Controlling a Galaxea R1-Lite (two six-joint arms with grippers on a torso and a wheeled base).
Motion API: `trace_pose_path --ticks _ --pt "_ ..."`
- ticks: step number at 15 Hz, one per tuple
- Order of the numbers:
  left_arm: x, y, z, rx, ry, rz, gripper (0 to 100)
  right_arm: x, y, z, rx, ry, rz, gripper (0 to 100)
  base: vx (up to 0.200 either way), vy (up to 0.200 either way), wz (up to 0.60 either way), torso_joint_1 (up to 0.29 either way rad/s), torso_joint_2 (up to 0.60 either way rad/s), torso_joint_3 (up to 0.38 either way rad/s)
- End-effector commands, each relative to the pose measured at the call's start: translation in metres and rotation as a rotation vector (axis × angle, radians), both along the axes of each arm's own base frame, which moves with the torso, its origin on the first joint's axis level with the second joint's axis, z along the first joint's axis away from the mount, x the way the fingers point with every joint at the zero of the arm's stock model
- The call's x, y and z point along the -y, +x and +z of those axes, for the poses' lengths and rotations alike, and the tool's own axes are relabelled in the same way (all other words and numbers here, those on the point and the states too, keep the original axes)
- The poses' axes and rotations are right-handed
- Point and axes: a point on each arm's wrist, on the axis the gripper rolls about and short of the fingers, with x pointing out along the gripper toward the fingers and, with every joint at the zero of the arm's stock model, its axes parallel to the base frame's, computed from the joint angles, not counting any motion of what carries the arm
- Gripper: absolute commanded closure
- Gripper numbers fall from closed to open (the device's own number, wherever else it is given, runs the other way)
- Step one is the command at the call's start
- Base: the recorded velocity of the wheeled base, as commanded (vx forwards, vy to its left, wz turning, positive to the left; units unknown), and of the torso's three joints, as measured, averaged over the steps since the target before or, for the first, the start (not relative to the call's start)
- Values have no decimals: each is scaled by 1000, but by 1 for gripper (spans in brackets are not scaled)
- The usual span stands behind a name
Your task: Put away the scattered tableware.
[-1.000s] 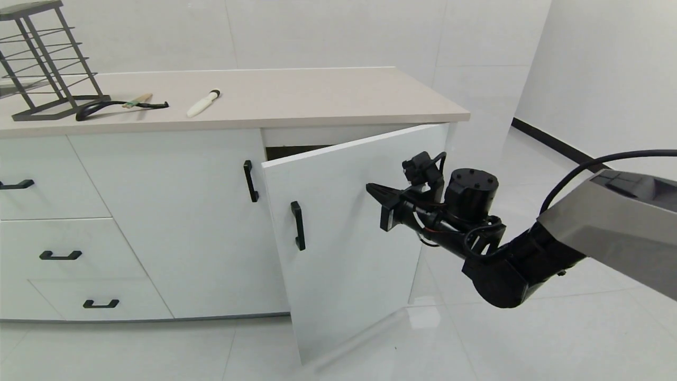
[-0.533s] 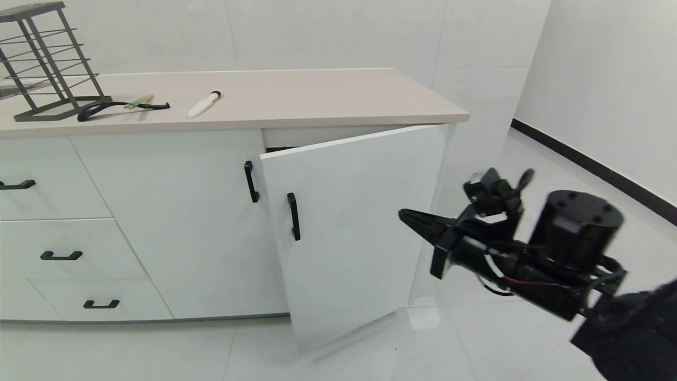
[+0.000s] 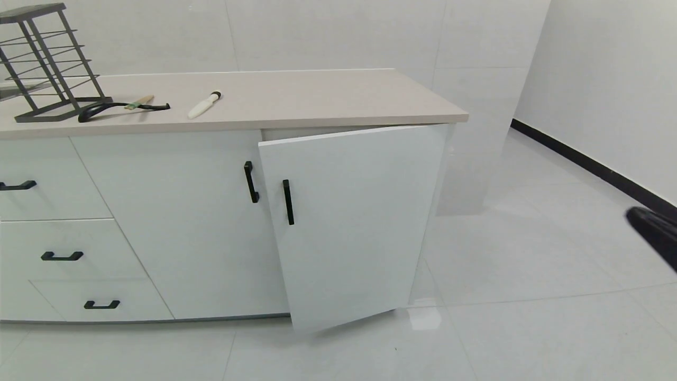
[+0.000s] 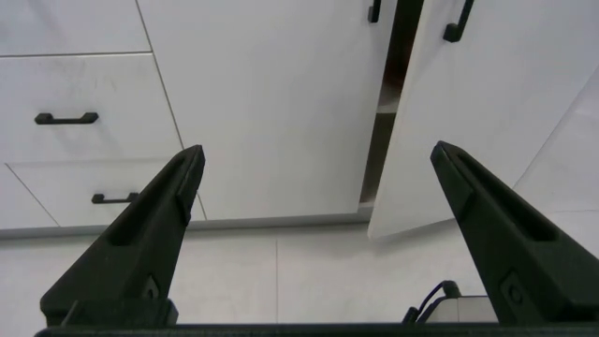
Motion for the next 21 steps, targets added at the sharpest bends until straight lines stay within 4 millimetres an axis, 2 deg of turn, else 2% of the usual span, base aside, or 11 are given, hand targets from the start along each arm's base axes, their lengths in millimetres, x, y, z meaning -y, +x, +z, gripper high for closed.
trace_pose_path --ticks 1,3,6,8,10,12,14,18,21 --pt "0 0 0 0 0 0 0 32 -77 -8 212 50 -204 100 0 0 0 0 0 0" --pt "0 0 0 0 0 0 0 35 -102 -22 238 47 -285 100 0 0 0 0 0 0" --pt "0 0 0 0 0 0 0 35 -119 -48 175 26 -352 100 0 0 0 0 0 0" --pt "0 0 0 0 0 0 0 34 -119 -65 104 13 -376 100 0 0 0 0 0 0" --pt "0 0 0 0 0 0 0 36 -113 -95 -109 -24 -424 100 0 0 0 0 0 0" --pt "0 0 0 0 0 0 0 37 -114 -112 -247 -53 -481 100 0 0 0 0 0 0" --pt "0 0 0 0 0 0 0 39 -114 -114 -263 -49 -534 100 0 0 0 0 0 0" --pt "0 0 0 0 0 0 0 39 -114 -115 -282 -17 -535 100 0 0 0 0 0 0" --pt "0 0 0 0 0 0 0 39 -114 -115 -291 -6 -537 100 0 200 0 2 1 2"
